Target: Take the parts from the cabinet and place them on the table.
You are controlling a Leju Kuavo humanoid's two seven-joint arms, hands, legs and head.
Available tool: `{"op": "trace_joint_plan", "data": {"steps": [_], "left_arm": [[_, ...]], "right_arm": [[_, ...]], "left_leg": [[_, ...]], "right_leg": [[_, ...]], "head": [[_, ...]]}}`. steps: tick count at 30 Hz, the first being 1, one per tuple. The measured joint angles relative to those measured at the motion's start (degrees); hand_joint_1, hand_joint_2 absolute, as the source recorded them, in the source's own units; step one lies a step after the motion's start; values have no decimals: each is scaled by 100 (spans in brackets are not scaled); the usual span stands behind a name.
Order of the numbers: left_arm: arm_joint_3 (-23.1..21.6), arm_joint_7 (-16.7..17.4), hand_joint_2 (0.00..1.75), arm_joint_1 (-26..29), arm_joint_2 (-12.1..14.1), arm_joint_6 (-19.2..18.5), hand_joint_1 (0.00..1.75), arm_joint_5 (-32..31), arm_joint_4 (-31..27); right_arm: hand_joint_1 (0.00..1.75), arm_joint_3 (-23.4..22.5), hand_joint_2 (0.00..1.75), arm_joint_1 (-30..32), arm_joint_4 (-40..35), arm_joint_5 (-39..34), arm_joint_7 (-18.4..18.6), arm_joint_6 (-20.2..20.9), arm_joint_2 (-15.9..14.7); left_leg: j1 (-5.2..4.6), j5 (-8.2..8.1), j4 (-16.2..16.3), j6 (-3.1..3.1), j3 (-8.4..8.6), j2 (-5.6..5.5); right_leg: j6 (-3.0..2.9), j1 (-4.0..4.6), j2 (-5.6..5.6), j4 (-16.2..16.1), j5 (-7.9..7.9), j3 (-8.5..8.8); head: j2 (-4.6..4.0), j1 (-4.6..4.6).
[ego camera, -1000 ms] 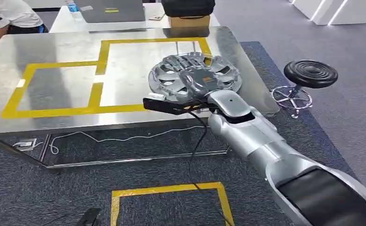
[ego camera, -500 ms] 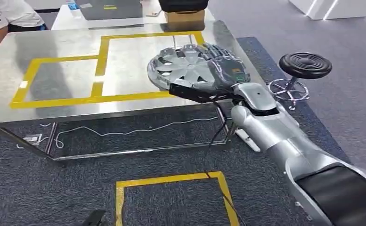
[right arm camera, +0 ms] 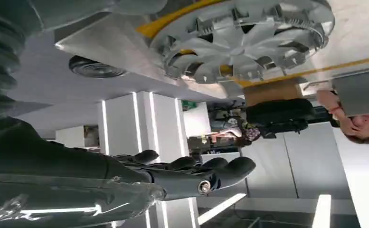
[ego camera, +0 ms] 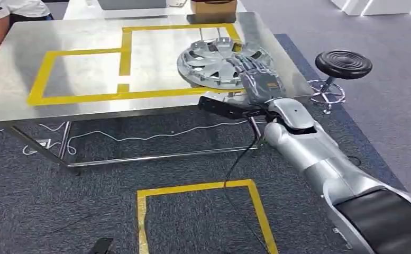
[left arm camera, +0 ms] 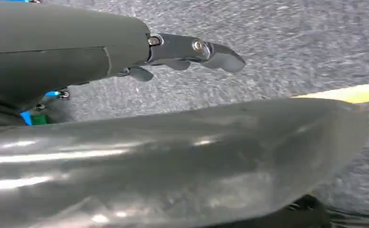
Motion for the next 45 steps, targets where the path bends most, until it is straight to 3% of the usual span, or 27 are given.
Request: {"op": "trace_joint_plan", "data": {"steps": [2, 3, 4, 5, 6, 8, 9, 10, 13, 14, 16, 18, 20, 23, 24, 25, 26, 29, 30, 31, 32, 34, 35, 37, 39, 40, 45], "left_arm": [[-2, 0, 0, -3, 4, 0, 0, -2, 0], [-4, 0, 0, -4, 9, 0, 0, -2, 0], [-7, 0, 0, -3, 13, 2, 0, -2, 0], [-11, -15, 0, -3, 20, 20, 0, -2, 0], [-15, -63, 0, -5, 24, 41, 0, 0, 0], [-35, -129, 0, -11, 31, 61, 0, -2, 0], [-39, -153, 0, -18, 22, 70, 0, -2, 0], [-42, -171, 0, -30, 20, 70, 0, 0, 0], [-46, -194, 0, -51, 20, 74, 0, -2, 0], [-46, -206, 0, -48, 15, 79, 0, -2, 0], [-46, -232, 0, -33, 26, 83, 0, -2, 0], [-46, -249, 0, -27, 28, 85, 0, -2, 0], [-46, -262, 0, -22, 31, 85, 0, -2, 0], [-46, -269, 0, -10, 44, 85, 0, -2, 0], [-46, -269, 0, -7, 48, 85, 0, -2, 0], [-46, -269, 0, -6, 39, 83, 0, -2, 0], [-46, -269, 0, 7, 35, 83, 0, -2, 0], [-46, -271, 0, 9, 46, 83, 0, 0, 0], [-46, -271, 0, 1, 46, 81, 0, 0, 0], [-46, -271, 0, 0, 44, 81, 0, 0, 0], [-46, -275, 0, 11, 46, 83, 0, 0, 0], [-46, -275, 0, 50, 50, 77, 0, 0, 0], [-46, -273, 0, 57, 52, 76, 0, 0, 0], [-46, -273, 0, 55, 57, 77, 0, 0, 0], [-46, -273, 0, 53, 52, 76, 0, 0, 0], [-46, -273, 175, 47, 57, 76, 0, 0, -2], [-46, -269, 175, 34, 52, 77, 0, 0, -2]], "right_arm": [[0, -37, 175, -1, -2, -18, 0, -9, -33], [0, -52, 175, 5, -2, -26, 0, -17, -37], [0, -61, 175, 23, -2, -33, -2, -24, -46], [0, -74, 0, 51, -2, -48, -2, -28, -50], [0, -87, 0, 64, -2, -65, -2, -35, -61], [0, -113, 0, 61, -15, -124, -17, -65, -74], [0, -159, 0, 59, -59, -211, -52, -81, -74], [0, -195, 0, 59, -90, -293, -91, -89, -74], [0, -416, 0, 162, -111, -795, -231, -74, -114], [0, -514, 0, 227, -129, -940, -258, -92, -120], [0, -689, 0, 329, -133, -1087, -332, -153, -127], [0, -833, 0, 481, -133, -1229, -411, -230, -144], [0, -977, 0, 687, -133, -1369, -514, -291, -175], [0, -1187, 0, 951, -133, -1489, -625, -387, -240], [0, -1263, 0, 1018, -133, -1532, -668, -439, -256], [0, -1328, 0, 1058, -133, -1567, -710, -476, -264], [0, -1403, 0, 1129, -135, -1615, -751, -496, -275], [0, -1643, 0, 1404, -133, -1836, -898, -538, -378], [0, -1716, 0, 1495, -136, -1878, -935, -559, -400], [0, -1788, 0, 1583, -136, -1911, -973, -577, -402], [0, -1841, 0, 1645, -136, -1926, -999, -592, -402], [0, -1913, 0, 1754, -136, -1939, -1025, -601, -402], [0, -1945, 0, 1806, -133, -1956, -1025, -599, -402], [0, -2007, 0, 1898, -133, -1998, -1008, -601, -406], [0, -2136, 0, 1966, -133, -2109, -1012, -623, -417], [0, -2192, 0, 2008, -133, -2155, -1036, -654, -420], [0, -2513, 0, 2450, -55, -2417, -1093, -739, -520]], "left_leg": [[-31, 73, 0, 66, -70, 4], [-52, 108, 1, 82, -111, 10], [-76, 142, 4, 102, -150, 16], [-102, 177, 4, 118, -188, 15], [-125, 197, 3, 124, -227, 11], [-162, 245, 3, 134, -282, 7], [-165, 280, 0, 121, -305, 12], [-172, 303, -1, 88, -331, 16], [-124, 385, -24, -14, -325, 57], [-142, 370, -7, -42, -355, 59], [-137, -3, 315, -98, -481, 31], [-107, -533, 1218, -153, -813, 30], [-91, -659, 1664, -186, -944, 30], [-57, -152, 787, -219, -367, 0], [-17, -9, 216, -254, 8, -151], [3, -94, 1, -258, 162, -383], [-2, -52, 56, -171, 77, -379], [1, -52, 49, -27, 58, -222], [16, -27, 38, 15, 50, -154], [8, -2, 38, 55, 31, -118], [-2, 13, 39, 78, 5, -41], [-13, 50, 43, 90, -53, 117], [-13, 63, 44, 90, -76, 196], [-13, 84, 45, 72, -99, 349], [-13, 90, 45, 51, -91, 485], [-41, 91, 47, 23, -85, 533], [-47, 121, 7, -165, -74, 705]], "right_leg": [[19, 6, 1, 930, -607, -244], [17, 12, 0, 1418, -825, -377], [-3, 20, 1, 1688, -899, -411], [-39, 31, 1, 1686, -858, -316], [-91, 54, 5, 1467, -725, -119], [-217, 127, 13, 607, -429, 483], [-343, 165, 4, 52, -588, 818], [-328, 175, -6, -113, -618, 955], [-335, 225, 29, -158, -536, 878], [-363, 164, 40, -240, -453, 943], [-403, 139, 72, -281, -354, 879], [-408, 124, 145, -280, -271, 769], [-392, 113, 211, -279, -198, 678], [-313, 68, 366, -260, -102, 548], [-266, 42, 441, -227, -69, 493], [-233, 59, 491, -191, -52, 408], [-189, 58, 557, -175, -11, 381], [-91, 43, 717, -204, 84, 329], [-81, 46, 581, -152, 41, 285], [-51, 76, 284, 76, -167, 188], [-23, 69, 151, 492, -423, 14], [13, 55, 46, 1489, -883, -386], [22, 50, 36, 1728, -966, -454], [13, 45, 21, 1351, -770, -128], [-14, 51, -147, 287, -402, 565], [-33, 88, -449, -115, -449, 757], [-271, 103, -159, -117, -326, 695]], "head": [[0, 6], [0, 7], [0, 4], [0, 6], [0, 2], [0, 4], [0, -4], [0, -20], [0, -18], [0, -13], [0, -44], [0, -48], [0, -46], [0, -44], [0, -44], [0, -59], [0, -50], [0, -50], [0, -46], [0, 11], [0, 33], [0, 33], [0, 31], [0, 33], [0, 33], [0, 33], [0, 13]]}}
